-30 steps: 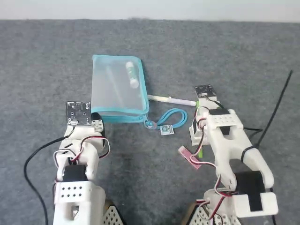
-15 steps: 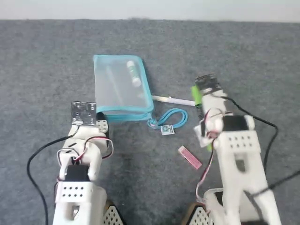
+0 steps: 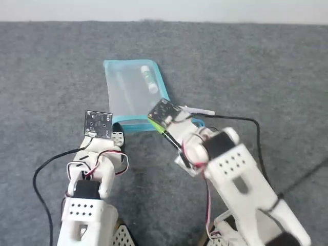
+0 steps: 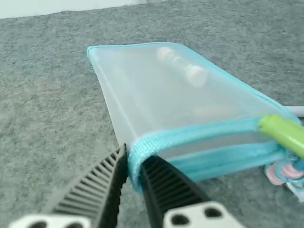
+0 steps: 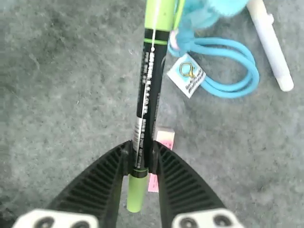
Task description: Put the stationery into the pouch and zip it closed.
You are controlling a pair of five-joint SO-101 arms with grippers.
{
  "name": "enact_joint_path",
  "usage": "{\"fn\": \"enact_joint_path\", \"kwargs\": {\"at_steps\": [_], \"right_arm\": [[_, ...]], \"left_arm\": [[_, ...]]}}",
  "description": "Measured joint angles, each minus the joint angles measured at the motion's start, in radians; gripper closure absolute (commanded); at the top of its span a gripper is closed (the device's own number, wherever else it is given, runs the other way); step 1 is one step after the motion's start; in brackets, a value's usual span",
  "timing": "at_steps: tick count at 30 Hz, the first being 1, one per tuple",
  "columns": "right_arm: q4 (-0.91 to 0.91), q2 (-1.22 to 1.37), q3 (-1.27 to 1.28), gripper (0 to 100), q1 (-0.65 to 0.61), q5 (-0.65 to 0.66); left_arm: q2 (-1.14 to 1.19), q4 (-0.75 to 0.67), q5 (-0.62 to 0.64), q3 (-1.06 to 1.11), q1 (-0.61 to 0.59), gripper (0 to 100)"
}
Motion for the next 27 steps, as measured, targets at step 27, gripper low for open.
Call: {"fn": "enact_joint_path", "kwargs": {"at_steps": [27], "right_arm": [[-0.009, 0.143, -0.069, 99.1, -0.089, -0.066]], "left_arm": [[0.0, 0.0, 0.0, 0.0, 0.0, 99]]}}
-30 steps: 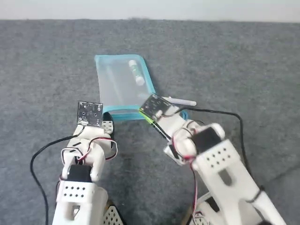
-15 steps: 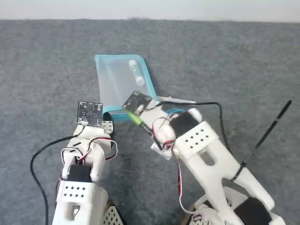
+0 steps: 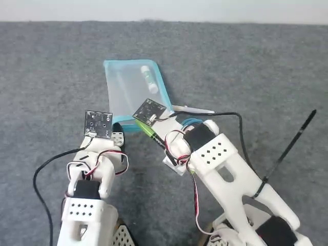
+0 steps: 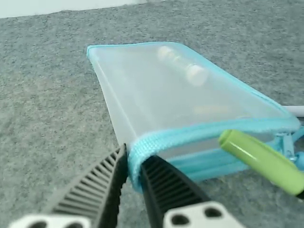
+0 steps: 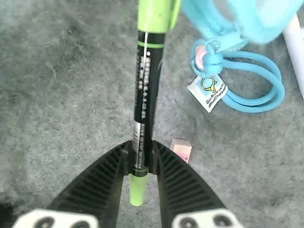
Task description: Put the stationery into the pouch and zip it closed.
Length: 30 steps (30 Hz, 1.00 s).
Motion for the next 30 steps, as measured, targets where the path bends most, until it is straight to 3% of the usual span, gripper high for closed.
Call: {"fn": "enact_joint_path", "kwargs": {"at_steps": [12, 18, 23, 30], "right_arm": [[0.0, 0.354, -0.296, 99.1, 0.055, -0.072], [0.149, 0.511, -0.531, 99.1, 0.055, -0.08], [0.161, 0.466, -0.476, 99.1, 0.057, -0.055], [0.221, 0.107, -0.242, 99.2, 0.055, 0.075]], "left_arm": [[0.0, 0.0, 0.0, 0.005, 0.0, 99], [0.0, 0.0, 0.0, 0.005, 0.0, 99], [0.0, 0.0, 0.0, 0.005, 0.0, 99], [0.0, 0.0, 0.0, 0.005, 0.0, 99]]}}
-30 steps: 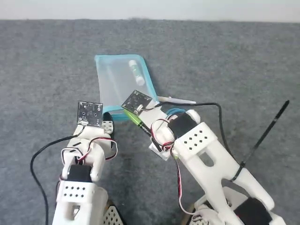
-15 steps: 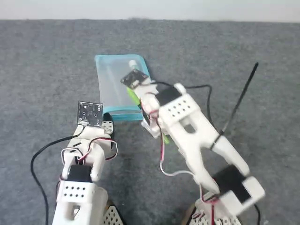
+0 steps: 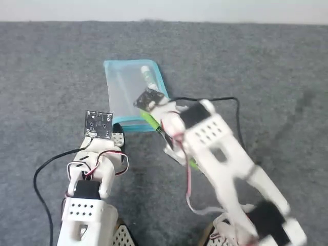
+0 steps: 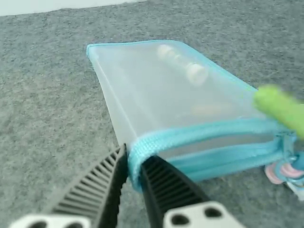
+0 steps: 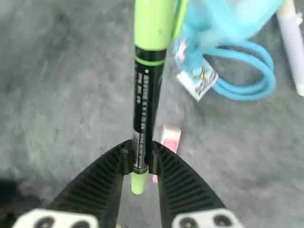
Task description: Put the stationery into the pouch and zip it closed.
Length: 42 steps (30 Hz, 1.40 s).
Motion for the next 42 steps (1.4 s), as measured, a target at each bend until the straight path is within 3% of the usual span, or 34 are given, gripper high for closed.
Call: {"fn": "enact_joint_path", "kwargs": {"at_steps": [7, 22, 39, 42], "right_arm": [[0.117, -0.08, 0.008, 99.2, 0.002, 0.034], [0.11, 0.364, -0.201, 99.1, -0.031, 0.031], [0.167, 0.766, -0.847, 98.6, -0.029, -0.19], [0.169, 0.81, -0.942, 91.6, -0.031, -0.252]], "left_arm": [[0.0, 0.0, 0.0, 0.0, 0.0, 99], [0.0, 0.0, 0.0, 0.0, 0.0, 99], [0.0, 0.0, 0.0, 0.0, 0.0, 99], [0.0, 0.0, 0.0, 0.0, 0.0, 99]]}}
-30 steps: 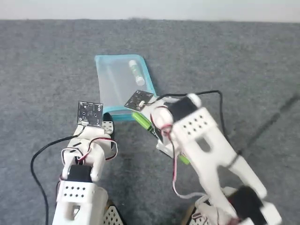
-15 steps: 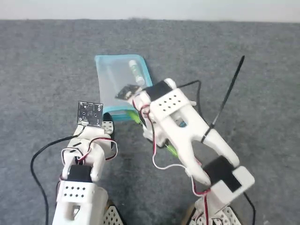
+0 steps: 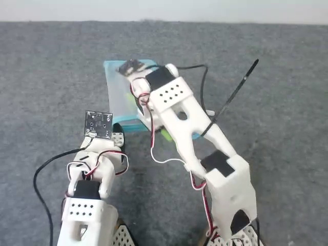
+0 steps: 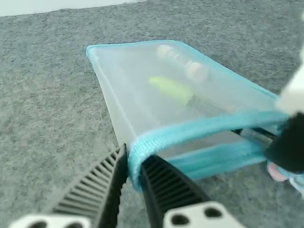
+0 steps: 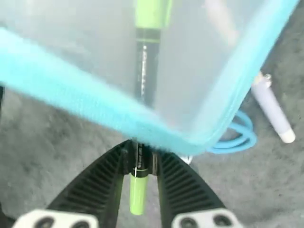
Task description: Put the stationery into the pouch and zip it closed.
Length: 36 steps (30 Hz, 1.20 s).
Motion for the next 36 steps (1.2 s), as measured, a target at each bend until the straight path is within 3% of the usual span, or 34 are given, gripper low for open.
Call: {"fn": "enact_joint_path", "kwargs": {"at_steps": [5, 14, 19, 24, 28, 33, 36], "right_arm": [[0.003, 0.0, -0.061, 77.9, 0.0, -0.04], [0.003, -0.192, -0.063, 77.9, 0.008, -0.041], [0.003, -0.382, 0.04, 77.9, 0.089, -0.04], [-0.046, -0.591, 0.356, 77.9, 0.193, -0.035], [-0.147, -0.764, 0.741, 78.3, 0.213, 0.078], [-0.239, -1.01, 1.215, 86.4, 0.215, 0.255], [-0.313, -1.152, 1.441, 85.4, 0.213, 0.296]], "left_arm": [[0.0, 0.0, 0.005, 0.0, 0.0, 99], [0.0, 0.0, 0.002, 0.011, 0.0, 99], [0.0, 0.0, 0.002, 0.017, 0.0, 99], [0.0, 0.0, 0.002, 0.017, -0.002, 99], [0.0, 0.0, 0.002, 0.017, -0.002, 99], [0.0, 0.0, 0.002, 0.017, -0.002, 99], [0.0, 0.0, 0.002, 0.017, -0.002, 99]]}}
